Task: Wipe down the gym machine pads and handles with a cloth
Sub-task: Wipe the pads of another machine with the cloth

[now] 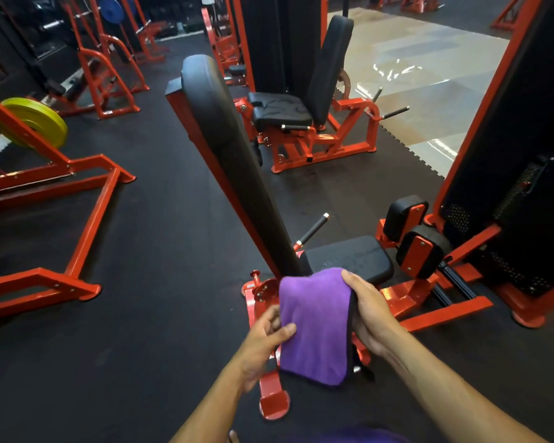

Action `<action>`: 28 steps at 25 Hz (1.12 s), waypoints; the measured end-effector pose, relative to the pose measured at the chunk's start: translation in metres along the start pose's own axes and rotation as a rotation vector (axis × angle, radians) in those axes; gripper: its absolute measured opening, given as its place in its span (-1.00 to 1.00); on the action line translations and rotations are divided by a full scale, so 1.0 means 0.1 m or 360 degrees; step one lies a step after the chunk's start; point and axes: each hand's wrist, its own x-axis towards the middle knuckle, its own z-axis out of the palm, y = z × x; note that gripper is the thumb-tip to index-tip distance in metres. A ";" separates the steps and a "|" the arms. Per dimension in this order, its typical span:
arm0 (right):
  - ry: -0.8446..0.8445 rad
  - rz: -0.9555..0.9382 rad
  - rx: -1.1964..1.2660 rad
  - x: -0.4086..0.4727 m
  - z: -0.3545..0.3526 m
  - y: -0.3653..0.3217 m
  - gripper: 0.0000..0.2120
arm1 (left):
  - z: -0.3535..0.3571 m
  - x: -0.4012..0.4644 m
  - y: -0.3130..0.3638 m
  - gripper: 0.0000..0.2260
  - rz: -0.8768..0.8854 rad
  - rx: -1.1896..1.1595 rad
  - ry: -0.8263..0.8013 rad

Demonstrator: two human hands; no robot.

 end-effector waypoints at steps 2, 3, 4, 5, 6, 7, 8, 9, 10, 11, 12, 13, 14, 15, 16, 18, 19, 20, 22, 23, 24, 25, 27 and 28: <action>-0.0020 0.0067 -0.0020 0.00 -0.12 0.03 -0.69 | 0.05 0.01 -0.05 -0.45 -0.0018 0.0014 0.0083; -0.0053 0.0088 -0.0099 0.02 -0.22 0.06 -0.70 | 0.04 0.00 -0.03 -0.48 0.0025 0.0081 0.0123; -0.0086 0.0089 -0.0236 0.03 -0.32 0.06 -0.74 | 0.02 -0.01 0.02 -0.53 0.0093 0.0217 0.0139; -0.0122 0.0044 -0.0446 0.03 -0.41 0.04 -0.80 | -0.01 -0.04 0.10 -0.58 0.0179 0.0417 0.0120; -0.0179 -0.0052 -0.0755 0.04 -0.49 0.00 -0.86 | -0.04 -0.06 0.18 -0.62 0.0282 0.0639 0.0059; -0.0267 -0.0167 -0.1109 0.04 -0.52 -0.04 -0.86 | -0.07 -0.08 0.26 -0.63 0.0377 0.0832 -0.0022; -0.0366 -0.0274 -0.1407 0.02 -0.51 -0.09 -0.75 | -0.11 -0.09 0.34 -0.63 0.0443 0.0972 -0.0110; -0.0454 -0.0362 -0.1597 0.01 -0.48 -0.11 -0.61 | -0.15 -0.10 0.41 -0.63 0.0484 0.1047 -0.0187; -0.0533 -0.0386 -0.1629 0.00 -0.42 -0.14 -0.51 | -0.18 -0.10 0.47 -0.63 0.0490 0.1070 -0.0258; -0.0609 -0.0348 -0.1569 -0.01 -0.34 -0.15 -0.47 | -0.20 -0.10 0.51 -0.62 0.0486 0.1083 -0.0322; -0.0678 -0.0290 -0.1494 0.00 -0.25 -0.14 -0.47 | -0.22 -0.10 0.53 -0.62 0.0492 0.1110 -0.0355; -0.0713 -0.0233 -0.1412 0.01 -0.17 -0.11 -0.51 | -0.26 -0.09 0.53 -0.62 0.0510 0.1151 -0.0370; -0.0700 -0.0185 -0.1326 0.01 -0.12 -0.08 -0.57 | -0.30 -0.09 0.52 -0.62 0.0514 0.1193 -0.0369; -0.0664 -0.0147 -0.1222 0.01 -0.08 -0.05 -0.63 | -0.36 -0.08 0.49 -0.62 0.0490 0.1252 -0.0347; -0.0607 -0.0120 -0.1112 0.01 -0.06 0.00 -0.69 | -0.44 -0.06 0.44 -0.61 0.0436 0.1318 -0.0313; -0.0530 -0.0057 -0.0922 -0.02 -0.01 0.11 -0.78 | -0.62 -0.03 0.28 -0.61 0.0256 0.1428 -0.0228; -0.0503 -0.0030 -0.0852 -0.05 0.02 0.17 -0.80 | -0.69 -0.03 0.19 -0.64 0.0188 0.1446 -0.0185; -0.0464 -0.0004 -0.0784 -0.08 0.06 0.23 -0.81 | -0.75 -0.02 0.11 -0.70 0.0161 0.1439 -0.0137; -0.0343 0.0059 -0.0651 -0.11 0.15 0.32 -0.77 | -0.85 0.02 0.04 -0.79 0.0161 0.1321 -0.0055; -0.0288 0.0088 -0.0625 -0.11 0.19 0.35 -0.72 | -0.90 0.05 0.05 -0.81 0.0147 0.1195 -0.0038; -0.0250 0.0115 -0.0635 -0.11 0.23 0.37 -0.68 | -0.96 0.08 0.07 -0.80 0.0120 0.1052 -0.0045; -0.0225 0.0144 -0.0679 -0.12 0.29 0.39 -0.64 | -1.04 0.11 0.12 -0.77 0.0091 0.0926 -0.0078; -0.0220 0.0235 -0.0772 -0.14 0.47 0.38 -0.61 | -1.24 0.17 0.23 -0.73 0.0092 0.0805 -0.0175; -0.0236 0.0298 -0.0779 -0.16 0.57 0.37 -0.62 | -1.34 0.20 0.29 -0.74 0.0113 0.0797 -0.0228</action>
